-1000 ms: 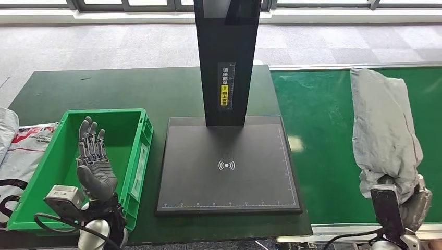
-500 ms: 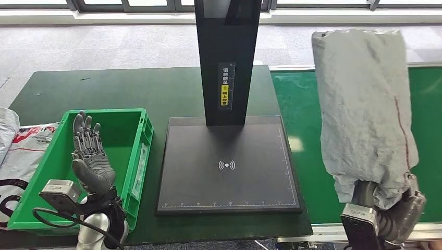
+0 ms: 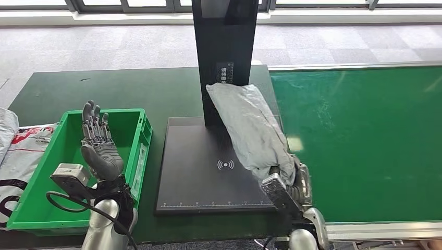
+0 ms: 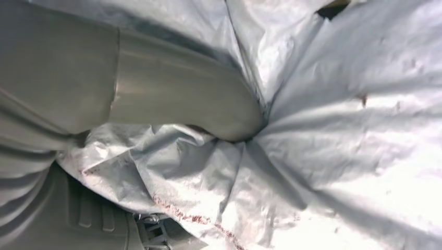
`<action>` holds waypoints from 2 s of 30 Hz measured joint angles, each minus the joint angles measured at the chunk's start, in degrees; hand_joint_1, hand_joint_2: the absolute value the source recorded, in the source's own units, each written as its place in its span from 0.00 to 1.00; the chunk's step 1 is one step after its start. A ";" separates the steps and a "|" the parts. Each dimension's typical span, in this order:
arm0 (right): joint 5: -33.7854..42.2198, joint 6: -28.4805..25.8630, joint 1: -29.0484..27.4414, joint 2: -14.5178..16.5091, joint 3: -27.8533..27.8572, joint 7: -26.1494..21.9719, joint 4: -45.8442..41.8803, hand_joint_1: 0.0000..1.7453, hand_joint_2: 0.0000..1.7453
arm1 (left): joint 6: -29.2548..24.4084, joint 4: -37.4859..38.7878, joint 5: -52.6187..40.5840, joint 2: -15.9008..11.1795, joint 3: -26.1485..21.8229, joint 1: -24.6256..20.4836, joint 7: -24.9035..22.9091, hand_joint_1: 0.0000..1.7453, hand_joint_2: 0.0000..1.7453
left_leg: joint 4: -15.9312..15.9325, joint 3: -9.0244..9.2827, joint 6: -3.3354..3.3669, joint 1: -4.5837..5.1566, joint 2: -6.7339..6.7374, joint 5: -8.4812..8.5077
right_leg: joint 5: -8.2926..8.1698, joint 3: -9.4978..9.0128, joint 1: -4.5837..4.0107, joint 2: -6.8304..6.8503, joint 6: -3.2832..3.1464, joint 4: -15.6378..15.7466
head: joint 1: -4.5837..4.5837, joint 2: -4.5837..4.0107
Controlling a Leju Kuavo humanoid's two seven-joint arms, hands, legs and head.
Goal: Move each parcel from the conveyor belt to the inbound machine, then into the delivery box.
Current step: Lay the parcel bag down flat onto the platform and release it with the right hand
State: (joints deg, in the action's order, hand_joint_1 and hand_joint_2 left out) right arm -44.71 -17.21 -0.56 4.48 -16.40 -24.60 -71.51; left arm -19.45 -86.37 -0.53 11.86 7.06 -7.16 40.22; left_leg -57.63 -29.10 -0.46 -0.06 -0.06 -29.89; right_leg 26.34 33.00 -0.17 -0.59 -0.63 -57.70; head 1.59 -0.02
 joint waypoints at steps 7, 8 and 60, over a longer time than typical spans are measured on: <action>1.70 1.68 6.35 4.01 -7.18 -2.67 18.18 1.00 1.00 | -0.12 0.89 1.22 0.44 0.00 -0.18 0.00 0.00 0.00 | 0.00 0.04 -0.06 -0.03 -0.09 0.06 | -0.02 0.20 0.00 0.01 -0.06 -0.08 | 0.01 0.00; 1.71 1.70 6.87 4.30 -7.68 -2.70 19.49 1.00 1.00 | -0.12 0.97 1.23 0.46 -0.01 -0.18 0.00 0.00 0.00 | 0.00 0.03 -0.06 -0.03 -0.08 0.06 | -0.02 0.22 0.00 0.01 -0.06 -0.08 | 0.01 0.00; -8.17 -22.87 -18.79 4.82 -4.92 -14.66 -38.00 0.00 1.00 | -5.18 16.54 -43.47 -2.18 16.41 -7.93 -9.94 0.00 1.00 | 0.00 -0.23 -0.04 0.14 -0.01 0.05 | -0.04 0.39 0.05 -0.05 -0.07 -0.09 | 0.01 0.00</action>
State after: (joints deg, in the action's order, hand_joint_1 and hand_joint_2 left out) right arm -52.88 -40.08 -19.36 9.30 -21.33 -39.26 -109.52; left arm -24.63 -69.82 -43.99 9.67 23.47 -15.09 30.28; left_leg -57.63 -29.32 -0.51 0.08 -0.07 -29.84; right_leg 26.29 33.39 -0.12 -0.64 -0.70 -57.79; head 1.60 -0.02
